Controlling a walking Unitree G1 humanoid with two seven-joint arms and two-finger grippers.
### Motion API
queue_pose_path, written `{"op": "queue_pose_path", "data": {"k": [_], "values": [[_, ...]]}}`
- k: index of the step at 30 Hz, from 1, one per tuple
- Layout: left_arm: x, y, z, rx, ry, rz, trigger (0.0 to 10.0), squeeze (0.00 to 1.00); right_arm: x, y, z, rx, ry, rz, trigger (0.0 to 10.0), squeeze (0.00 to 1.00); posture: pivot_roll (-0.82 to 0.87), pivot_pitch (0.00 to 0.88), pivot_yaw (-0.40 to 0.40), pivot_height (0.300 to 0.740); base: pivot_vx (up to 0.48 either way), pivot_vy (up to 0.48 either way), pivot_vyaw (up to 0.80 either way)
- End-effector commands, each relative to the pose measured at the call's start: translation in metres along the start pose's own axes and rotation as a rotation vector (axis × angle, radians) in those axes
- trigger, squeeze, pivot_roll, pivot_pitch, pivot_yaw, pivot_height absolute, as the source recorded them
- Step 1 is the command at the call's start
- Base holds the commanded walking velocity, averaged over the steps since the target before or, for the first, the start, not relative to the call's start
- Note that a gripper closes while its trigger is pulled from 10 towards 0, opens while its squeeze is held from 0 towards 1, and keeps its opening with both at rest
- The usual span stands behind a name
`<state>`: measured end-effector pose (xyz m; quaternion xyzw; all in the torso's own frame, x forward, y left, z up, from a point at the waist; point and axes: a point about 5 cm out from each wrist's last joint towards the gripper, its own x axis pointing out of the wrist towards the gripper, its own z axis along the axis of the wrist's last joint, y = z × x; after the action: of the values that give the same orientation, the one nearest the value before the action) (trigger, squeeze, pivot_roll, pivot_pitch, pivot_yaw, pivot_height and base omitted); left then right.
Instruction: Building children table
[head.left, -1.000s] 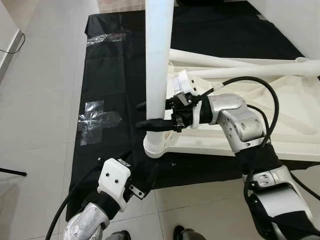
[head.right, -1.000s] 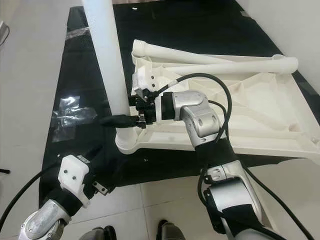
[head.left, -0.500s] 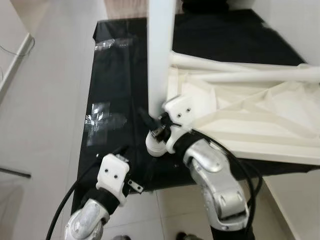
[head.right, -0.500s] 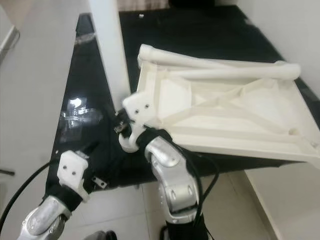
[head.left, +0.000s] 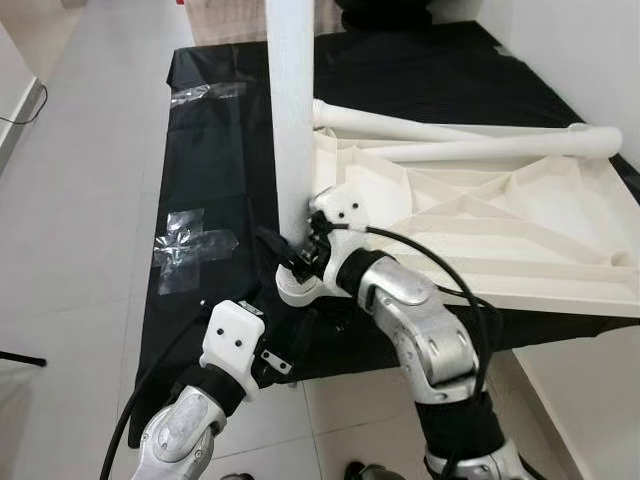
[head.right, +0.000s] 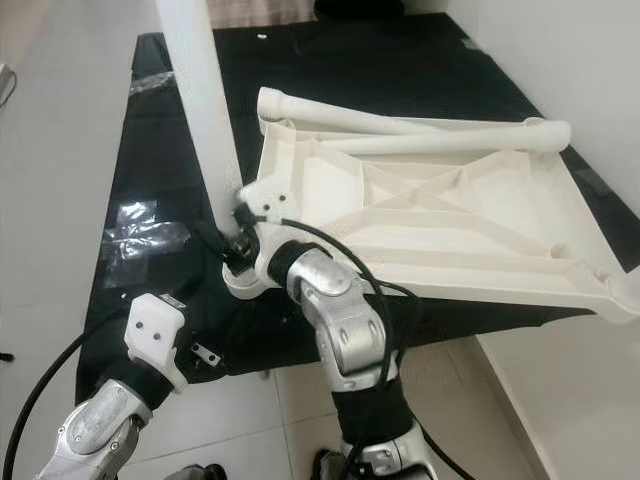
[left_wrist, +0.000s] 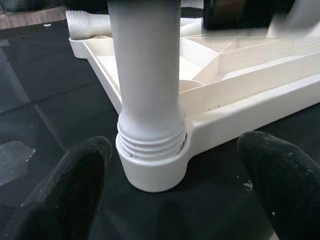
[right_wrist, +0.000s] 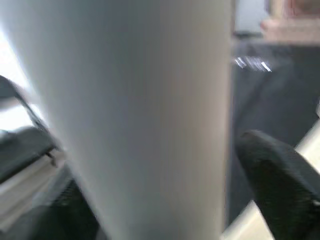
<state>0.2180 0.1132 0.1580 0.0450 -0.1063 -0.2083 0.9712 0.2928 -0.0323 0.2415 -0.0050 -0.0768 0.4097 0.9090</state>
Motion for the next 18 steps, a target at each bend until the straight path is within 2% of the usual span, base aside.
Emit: {"op": "queue_pose_path", "data": {"k": [1, 4, 5, 6, 9, 11, 15, 17, 18], "values": [[-0.002, -0.003, -0.006, -0.007, 0.022, -0.004, 10.0, 0.0, -0.001, 0.007, 0.004, 0.017, -0.028, 0.11, 10.0, 1.0, 0.01, 0.178, -0.042, 0.74, 0.0, 0.0, 0.0], [-0.003, -0.003, -0.007, -0.008, 0.021, -0.006, 10.0, 0.0, -0.001, 0.004, 0.009, -0.041, -0.041, 0.278, 10.0, 1.0, 0.02, 0.178, -0.043, 0.74, 0.0, 0.0, 0.0], [-0.003, -0.003, -0.007, -0.008, 0.021, -0.006, 10.0, 0.0, -0.001, 0.004, 0.009, -0.041, -0.041, 0.278, 10.0, 1.0, 0.02, 0.178, -0.043, 0.74, 0.0, 0.0, 0.0], [-0.004, -0.003, -0.006, -0.006, 0.021, -0.005, 10.0, 0.0, -0.002, -0.004, 0.008, -0.086, -0.014, 0.411, 10.0, 0.0, 0.03, 0.189, -0.042, 0.74, 0.0, 0.0, 0.0], [-0.005, -0.002, -0.006, -0.005, 0.022, -0.004, 10.0, 0.0, -0.007, -0.017, 0.008, -0.119, 0.024, 0.534, 10.0, 0.0, 0.05, 0.193, -0.037, 0.74, 0.0, 0.0, 0.0], [-0.006, -0.003, -0.005, -0.003, 0.024, -0.004, 10.0, 0.0, -0.014, -0.028, 0.01, -0.104, 0.051, 0.626, 10.0, 0.0, 0.06, 0.201, -0.036, 0.74, 0.0, 0.0, 0.0], [-0.007, -0.003, -0.005, -0.002, 0.025, -0.004, 10.0, 0.0, -0.019, -0.034, 0.011, -0.097, 0.069, 0.68, 10.0, 0.0, 0.07, 0.207, -0.034, 0.74, 0.0, 0.0, 0.0], [-0.01, -0.004, -0.004, -0.002, 0.027, -0.004, 10.0, 0.0, -0.02, -0.045, 0.015, -0.094, 0.092, 0.729, 10.0, 0.0, 0.08, 0.227, -0.035, 0.74, 0.0, 0.0, 0.0], [-0.01, -0.004, -0.004, -0.002, 0.027, -0.004, 10.0, 0.0, -0.02, -0.045, 0.015, -0.094, 0.092, 0.729, 10.0, 0.0, 0.08, 0.227, -0.035, 0.74, 0.0, 0.0, 0.0]]}}
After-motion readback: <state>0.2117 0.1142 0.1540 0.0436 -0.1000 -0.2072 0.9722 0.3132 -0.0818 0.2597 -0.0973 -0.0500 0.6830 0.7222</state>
